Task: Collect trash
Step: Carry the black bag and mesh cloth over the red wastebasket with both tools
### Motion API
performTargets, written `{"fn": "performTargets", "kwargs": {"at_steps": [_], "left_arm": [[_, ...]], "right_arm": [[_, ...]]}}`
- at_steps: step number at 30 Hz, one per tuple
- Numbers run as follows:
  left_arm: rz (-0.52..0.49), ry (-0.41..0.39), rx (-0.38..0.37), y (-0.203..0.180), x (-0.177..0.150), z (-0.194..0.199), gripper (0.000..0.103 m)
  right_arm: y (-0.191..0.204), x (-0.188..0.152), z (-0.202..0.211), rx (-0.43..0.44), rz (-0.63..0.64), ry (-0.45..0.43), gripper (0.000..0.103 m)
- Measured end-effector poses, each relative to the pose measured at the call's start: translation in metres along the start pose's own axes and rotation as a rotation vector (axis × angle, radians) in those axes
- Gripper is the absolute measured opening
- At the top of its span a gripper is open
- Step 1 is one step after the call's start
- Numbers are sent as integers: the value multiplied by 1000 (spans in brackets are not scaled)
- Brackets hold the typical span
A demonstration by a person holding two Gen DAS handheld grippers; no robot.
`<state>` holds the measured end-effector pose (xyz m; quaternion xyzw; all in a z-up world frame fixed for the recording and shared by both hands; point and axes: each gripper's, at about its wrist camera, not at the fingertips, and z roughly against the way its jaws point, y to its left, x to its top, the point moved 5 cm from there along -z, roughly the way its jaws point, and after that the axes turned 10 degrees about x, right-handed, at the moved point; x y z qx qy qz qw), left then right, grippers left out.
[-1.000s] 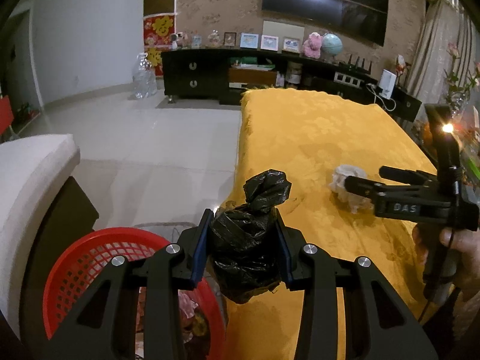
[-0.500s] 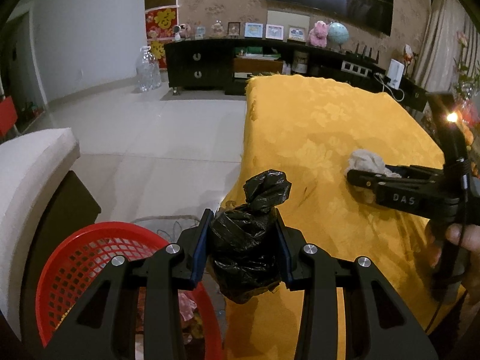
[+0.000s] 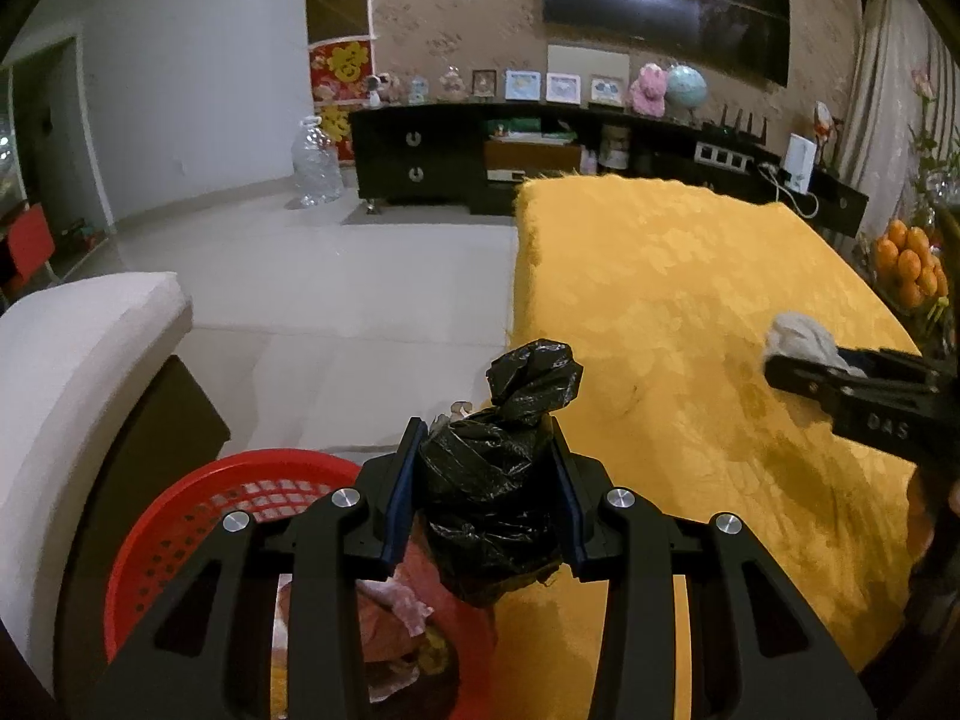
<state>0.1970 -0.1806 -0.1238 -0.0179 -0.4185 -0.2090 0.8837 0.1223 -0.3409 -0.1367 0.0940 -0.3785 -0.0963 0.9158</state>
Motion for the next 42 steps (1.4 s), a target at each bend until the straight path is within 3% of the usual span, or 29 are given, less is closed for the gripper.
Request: {"fn": "performTargets", "kwargs": {"at_steps": [5,12,26,42], "left_arm": [[5,-35,26,8,1,20,36],[46,-22,43,23,-11,38,36],[141,-67,109,67,-24,95,36],[236,-50,188,115,-36,97,36]], "right_arm": [[10,-6,19,-14,5,-26,47],[23,-22,48,-39,3,-59,47],[65,-37,94,-11,46,-117,47],[105,-20,97,23,94,-122,47]]}}
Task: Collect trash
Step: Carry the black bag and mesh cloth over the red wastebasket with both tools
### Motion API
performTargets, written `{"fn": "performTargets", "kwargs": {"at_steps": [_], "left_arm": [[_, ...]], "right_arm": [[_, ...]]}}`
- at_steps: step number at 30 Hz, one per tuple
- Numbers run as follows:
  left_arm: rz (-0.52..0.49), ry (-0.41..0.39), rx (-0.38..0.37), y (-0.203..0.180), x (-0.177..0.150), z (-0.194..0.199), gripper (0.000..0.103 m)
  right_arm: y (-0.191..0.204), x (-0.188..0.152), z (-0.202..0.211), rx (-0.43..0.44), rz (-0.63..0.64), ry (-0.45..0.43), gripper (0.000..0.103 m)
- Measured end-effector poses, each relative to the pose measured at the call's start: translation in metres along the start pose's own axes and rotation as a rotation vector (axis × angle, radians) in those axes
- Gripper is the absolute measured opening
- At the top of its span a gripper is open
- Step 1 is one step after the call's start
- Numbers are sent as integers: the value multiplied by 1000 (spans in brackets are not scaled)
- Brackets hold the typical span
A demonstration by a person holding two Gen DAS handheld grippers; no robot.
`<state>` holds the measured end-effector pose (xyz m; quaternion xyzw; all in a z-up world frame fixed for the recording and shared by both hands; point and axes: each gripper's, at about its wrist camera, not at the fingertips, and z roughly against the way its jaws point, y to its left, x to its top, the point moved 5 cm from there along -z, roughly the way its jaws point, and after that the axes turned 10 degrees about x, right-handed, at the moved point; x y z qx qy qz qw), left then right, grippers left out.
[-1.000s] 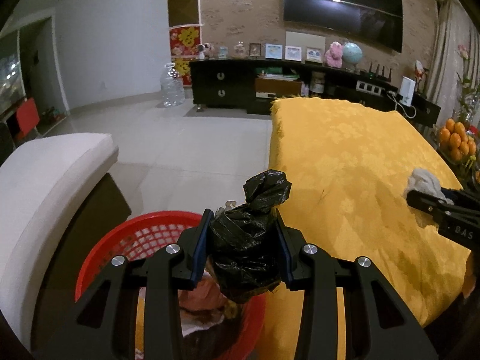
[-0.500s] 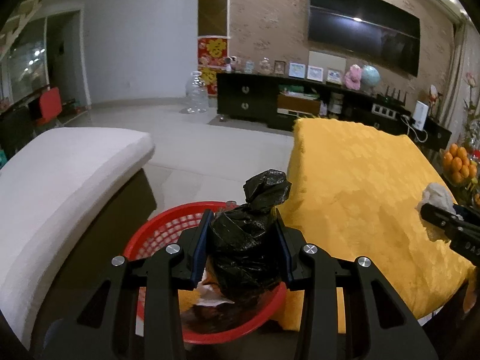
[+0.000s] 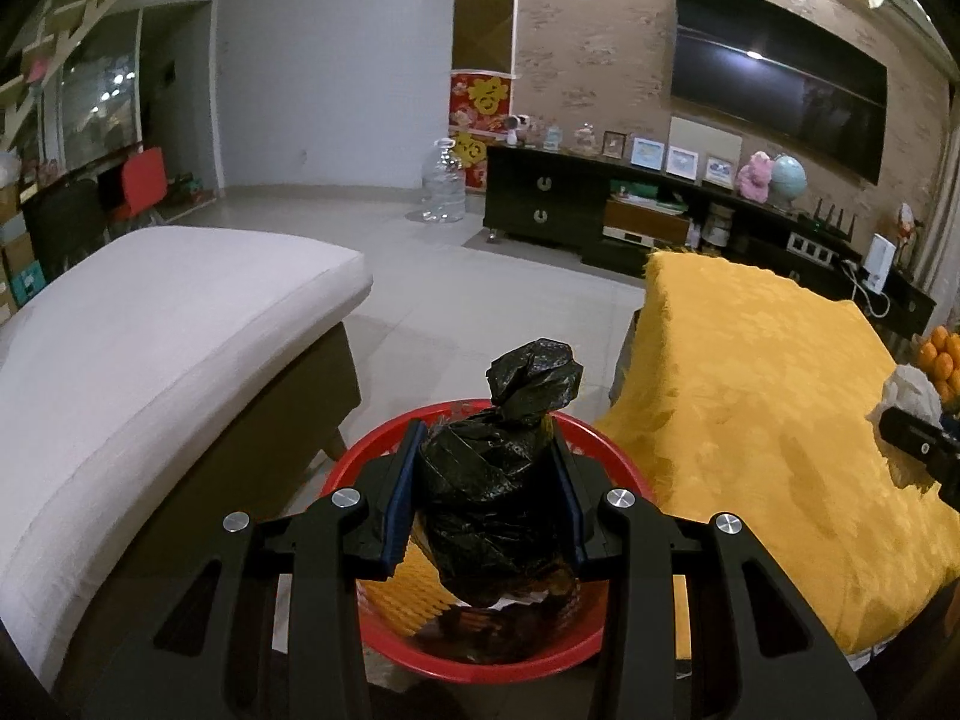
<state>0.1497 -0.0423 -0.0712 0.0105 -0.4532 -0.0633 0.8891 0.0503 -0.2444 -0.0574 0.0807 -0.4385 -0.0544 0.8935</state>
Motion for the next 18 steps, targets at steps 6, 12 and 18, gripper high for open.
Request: {"fn": "performTargets", "kwargs": {"at_steps": [6,12,18], "left_arm": [[24,17,21,11,3,-9,36],[20,7,40,15,14,-17,36],[21,48,40,19,6,-34,36]], "right_arm": [[21,13,-13,40,21,7,47],[47,27,-36,120,32,26,47],[67,31,-62,182,37,58,47]]}}
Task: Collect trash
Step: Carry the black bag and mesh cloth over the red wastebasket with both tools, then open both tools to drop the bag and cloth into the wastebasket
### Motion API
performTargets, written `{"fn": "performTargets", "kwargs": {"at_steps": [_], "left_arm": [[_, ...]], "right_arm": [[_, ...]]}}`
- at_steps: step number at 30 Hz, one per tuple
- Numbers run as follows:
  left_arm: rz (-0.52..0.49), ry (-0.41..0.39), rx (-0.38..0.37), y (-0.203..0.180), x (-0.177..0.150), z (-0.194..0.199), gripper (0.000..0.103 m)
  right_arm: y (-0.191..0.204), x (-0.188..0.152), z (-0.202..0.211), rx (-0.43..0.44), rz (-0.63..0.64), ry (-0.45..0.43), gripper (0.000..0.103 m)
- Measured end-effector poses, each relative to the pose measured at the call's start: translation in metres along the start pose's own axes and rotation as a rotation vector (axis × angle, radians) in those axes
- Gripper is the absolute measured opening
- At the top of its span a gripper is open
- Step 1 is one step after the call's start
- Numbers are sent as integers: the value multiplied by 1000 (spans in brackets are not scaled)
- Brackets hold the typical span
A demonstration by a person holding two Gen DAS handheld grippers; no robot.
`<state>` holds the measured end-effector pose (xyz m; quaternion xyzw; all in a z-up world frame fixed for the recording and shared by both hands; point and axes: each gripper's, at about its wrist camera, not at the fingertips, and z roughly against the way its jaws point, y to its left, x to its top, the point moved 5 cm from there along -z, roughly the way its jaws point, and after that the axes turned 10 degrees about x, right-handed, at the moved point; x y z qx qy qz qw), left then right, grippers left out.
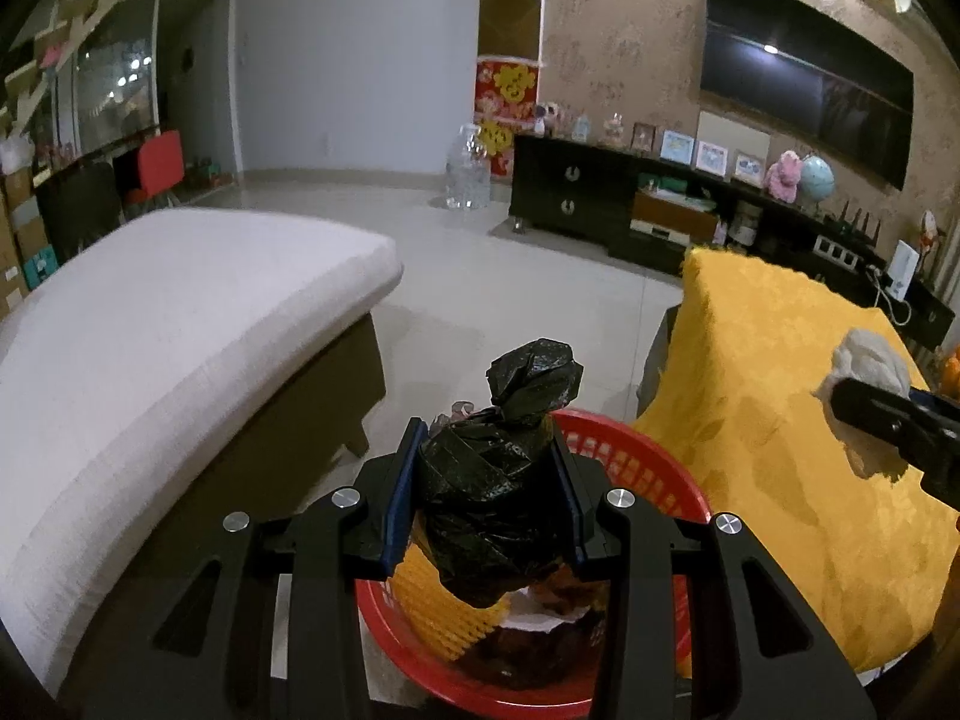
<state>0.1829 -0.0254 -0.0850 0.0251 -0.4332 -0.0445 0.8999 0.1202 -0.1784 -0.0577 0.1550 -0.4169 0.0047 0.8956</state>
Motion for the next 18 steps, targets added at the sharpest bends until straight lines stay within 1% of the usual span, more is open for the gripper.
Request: {"fn": "performTargets", "kwargs": {"at_steps": [3,8,13,18], "left_arm": [[12,40,-6,3,-2,-10,36],[0,53,-3,-1,-5,-15,37],[3,85,-25,-5,-7,-20,37],[2,110,-19,-3,-10,-26,37]], "right_arm": [[4,0,-15,25,-1,23,47],[6,1,-33,60,-11,57,47],[8,-1,-49,77,-8,88,47],[13,-1,-66,105,-5,118,48]]}}
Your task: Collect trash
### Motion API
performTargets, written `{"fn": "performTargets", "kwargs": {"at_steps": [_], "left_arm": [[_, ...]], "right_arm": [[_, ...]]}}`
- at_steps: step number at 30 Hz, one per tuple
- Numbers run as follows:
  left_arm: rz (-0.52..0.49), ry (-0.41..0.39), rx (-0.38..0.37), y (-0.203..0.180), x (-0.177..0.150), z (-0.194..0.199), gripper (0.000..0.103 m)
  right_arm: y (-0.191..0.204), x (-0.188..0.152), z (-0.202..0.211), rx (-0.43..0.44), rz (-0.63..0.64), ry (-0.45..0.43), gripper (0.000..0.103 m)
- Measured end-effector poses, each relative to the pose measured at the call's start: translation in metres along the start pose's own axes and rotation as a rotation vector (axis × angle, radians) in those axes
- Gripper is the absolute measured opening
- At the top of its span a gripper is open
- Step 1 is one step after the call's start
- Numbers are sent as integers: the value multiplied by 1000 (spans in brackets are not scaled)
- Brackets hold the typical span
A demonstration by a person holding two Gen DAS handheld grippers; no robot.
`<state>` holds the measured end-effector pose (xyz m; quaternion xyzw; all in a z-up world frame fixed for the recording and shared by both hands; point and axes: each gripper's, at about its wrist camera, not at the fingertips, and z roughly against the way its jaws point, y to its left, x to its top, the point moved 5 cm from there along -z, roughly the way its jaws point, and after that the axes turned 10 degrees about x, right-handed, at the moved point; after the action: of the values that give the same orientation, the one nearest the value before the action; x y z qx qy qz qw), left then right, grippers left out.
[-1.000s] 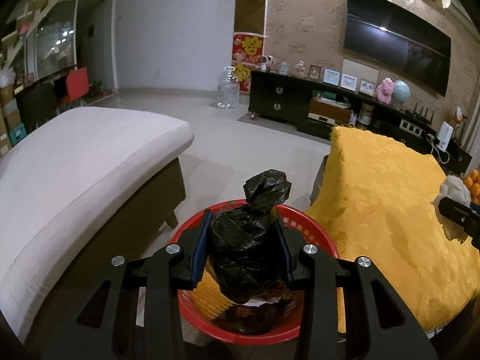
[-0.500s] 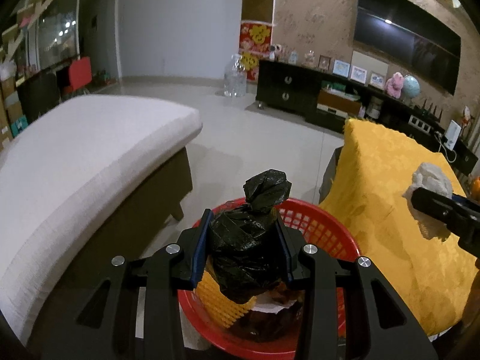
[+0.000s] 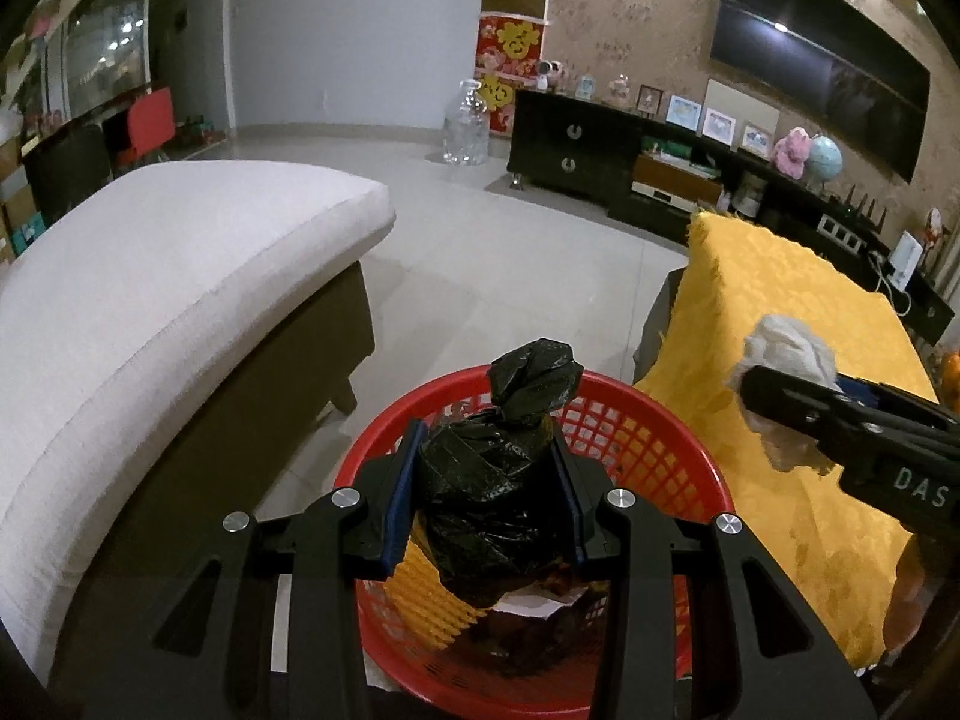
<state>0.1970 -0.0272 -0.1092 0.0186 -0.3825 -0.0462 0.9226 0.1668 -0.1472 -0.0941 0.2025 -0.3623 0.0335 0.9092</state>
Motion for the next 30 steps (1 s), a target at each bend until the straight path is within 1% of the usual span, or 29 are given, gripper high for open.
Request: {"fn": "performTargets", "kwargs": {"at_steps": [4,7,9,10,11,12,17,22,23,30], "left_arm": [[-17,31,-8,-4,-4,-6,38],[-32,46,-11,-9,-6,-10,39],[-39,55,-13,-10,-8,-12,42],[-41,59,-14,-11,-8,-13,46],[-40,60,-13,-12,-9,-13,53],[-38,59,-11,-12,-9,-13,56],[-21,42,8,-9,-7,-11,73],[-1,-8,8,-6,0,-1,84],[-1,-28,12,-6,1,2,85],[9,-122,24,-5,8,21,91]], "right_arm": [[7,1,-13,15,36,32,48],[8,1,-19,32,37,50,55],[7,4,-19,41,29,51,62],[7,5,-20,47,24,50,64],[7,5,-20,53,19,49,68],[6,5,-19,58,14,50,71],[-1,6,-13,85,-42,30,76],[-11,6,3,76,-72,-8,78],[-13,6,6,74,-76,-15,79],[-28,-2,33,33,-105,-69,84]]}}
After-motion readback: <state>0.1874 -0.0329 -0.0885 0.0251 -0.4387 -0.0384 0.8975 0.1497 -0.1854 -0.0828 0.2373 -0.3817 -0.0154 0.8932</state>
